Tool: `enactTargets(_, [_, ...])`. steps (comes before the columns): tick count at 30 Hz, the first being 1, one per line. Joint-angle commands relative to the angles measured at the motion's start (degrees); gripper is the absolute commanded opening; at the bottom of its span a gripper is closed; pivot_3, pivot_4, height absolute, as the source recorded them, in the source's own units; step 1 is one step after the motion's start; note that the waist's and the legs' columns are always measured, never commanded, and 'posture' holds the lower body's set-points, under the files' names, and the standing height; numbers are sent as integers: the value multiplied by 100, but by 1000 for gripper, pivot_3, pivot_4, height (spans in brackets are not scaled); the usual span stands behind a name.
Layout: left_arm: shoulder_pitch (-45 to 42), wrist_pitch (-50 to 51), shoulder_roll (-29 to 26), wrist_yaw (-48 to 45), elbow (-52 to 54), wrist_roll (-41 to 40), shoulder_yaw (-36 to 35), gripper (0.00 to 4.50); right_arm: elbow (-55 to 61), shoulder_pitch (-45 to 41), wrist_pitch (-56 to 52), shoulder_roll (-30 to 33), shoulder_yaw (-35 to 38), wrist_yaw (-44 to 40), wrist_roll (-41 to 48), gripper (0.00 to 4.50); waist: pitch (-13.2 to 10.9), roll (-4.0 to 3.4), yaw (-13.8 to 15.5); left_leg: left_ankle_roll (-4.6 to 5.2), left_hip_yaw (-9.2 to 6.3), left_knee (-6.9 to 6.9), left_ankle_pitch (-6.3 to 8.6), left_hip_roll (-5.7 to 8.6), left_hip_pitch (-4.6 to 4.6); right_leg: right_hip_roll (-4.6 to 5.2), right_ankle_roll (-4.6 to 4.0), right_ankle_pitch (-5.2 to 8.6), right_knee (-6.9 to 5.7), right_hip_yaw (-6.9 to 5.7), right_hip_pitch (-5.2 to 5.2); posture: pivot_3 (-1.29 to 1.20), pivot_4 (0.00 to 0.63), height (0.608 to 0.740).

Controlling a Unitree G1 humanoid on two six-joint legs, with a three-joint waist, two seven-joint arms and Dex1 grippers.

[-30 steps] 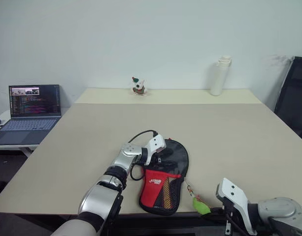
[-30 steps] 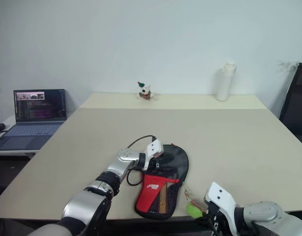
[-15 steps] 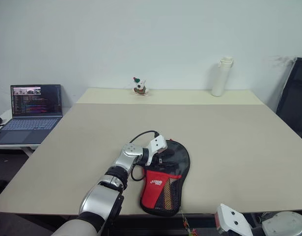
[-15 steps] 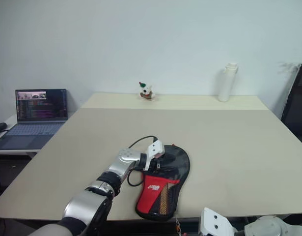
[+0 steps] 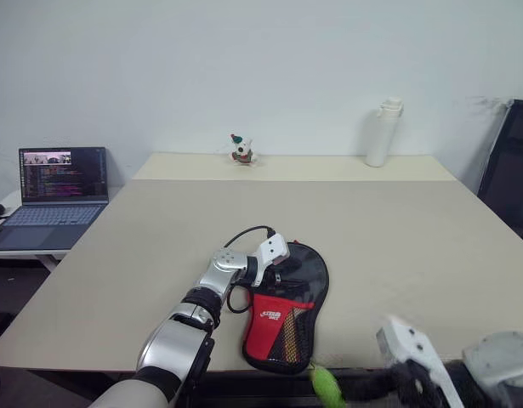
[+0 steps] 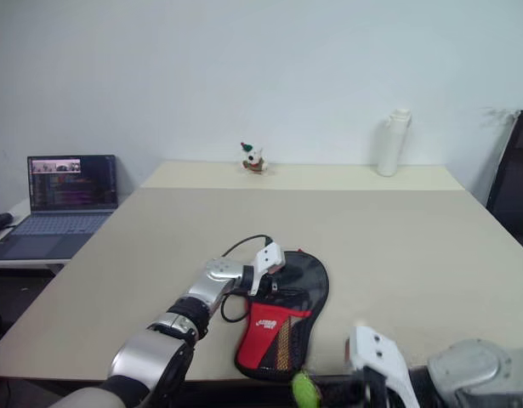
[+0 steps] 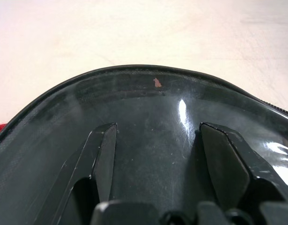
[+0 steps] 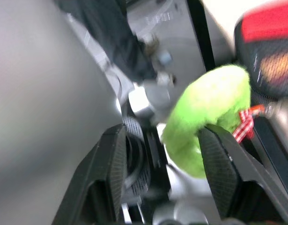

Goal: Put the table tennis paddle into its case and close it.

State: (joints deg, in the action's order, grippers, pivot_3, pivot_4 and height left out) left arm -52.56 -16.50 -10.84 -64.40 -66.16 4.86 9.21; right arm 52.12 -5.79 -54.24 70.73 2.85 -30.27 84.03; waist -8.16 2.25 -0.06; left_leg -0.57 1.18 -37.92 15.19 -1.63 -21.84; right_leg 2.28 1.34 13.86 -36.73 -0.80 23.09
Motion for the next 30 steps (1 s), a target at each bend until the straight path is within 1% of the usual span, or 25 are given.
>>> enactTargets(1, [284,212,18,38,-336,199,147,3058,-426,-575,-44,-108,-148,324,436,2344,1,-1,0,0,-2,0,0,-1,0,0,0,0,0,0,0,0,150,740])
enactTargets(3, [275,196,13,2,-265,129,91,3058,-522,-765,-117,-148,-228,419,448,2344,0,-8,15,0,-14,2,0,-1,-8,1,-2,1,3,2,1,0,150,740])
enactTargets(6, [298,165,-55,-181,38,-121,-101,3058,-1071,-863,-34,-416,-490,-36,-585,2344,-5,-2,12,0,-20,8,0,-1,-19,-2,-2,1,5,-1,6,0,150,740])
enactTargets(9, [476,208,-223,-449,596,-387,-248,3058,-1434,-794,476,-872,-684,-205,-1787,2344,-10,-5,2,1,-20,7,1,-1,-41,-9,20,-11,7,-2,21,0,150,740])
enactTargets(11, [679,378,-412,-651,1171,-597,-342,3058,-1668,-660,988,-1263,-673,-492,-2381,2344,-22,-11,-25,3,-18,8,3,-2,-62,-18,22,-12,6,-2,43,0,150,740])
enactTargets(13, [922,818,-646,-784,1949,-918,-494,3058,-1998,-631,1407,-1490,-743,-783,-3029,2344,-38,-22,-46,8,-18,8,6,-6,-74,-39,18,-11,-1,2,58,0,150,740])
enactTargets(16, [1349,1640,-1085,-808,3290,-1404,-754,3058,-2750,-949,1655,-1752,-859,-1298,-3556,2344,-85,-32,-67,9,-12,4,6,-11,-99,-60,17,-11,-17,4,94,0,150,740])
enactTargets(19, [1837,2328,-1497,-650,4432,-1741,-980,3058,-3518,-1324,2010,-2118,-818,-1643,-3988,2344,-154,-38,-70,10,-15,-2,5,-18,-104,-68,15,-12,-26,8,101,0,150,740])
enactTargets(22, [2485,2768,-1883,-357,5451,-1929,-1245,3058,-4276,-1668,2358,-2464,-802,-1904,-4418,2344,-169,-48,-47,10,-20,0,5,-20,-106,-68,12,-12,-24,11,101,0,150,740])
enactTargets(23, [2624,2901,-1924,-227,5709,-1967,-1263,3058,-4487,-1720,2457,-2511,-765,-2036,-4524,2344,-172,-50,-42,10,-18,1,5,-23,-106,-67,10,-11,-22,13,101,0,150,740])
enactTargets(27, [3667,3405,-2208,278,6918,-2217,-1647,3058,-5708,-2113,2958,-2640,-761,-2510,-5141,2344,-185,-54,-24,10,-11,1,6,-17,-108,-55,-4,-17,-18,17,101,0,150,740])
enactTargets(30, [4089,3531,-2297,498,7367,-2293,-1709,3058,-6379,-2416,3257,-2655,-695,-2734,-5508,2344,-201,-55,12,9,-3,-1,6,-9,-107,-40,-10,-21,-19,17,101,0,150,740])
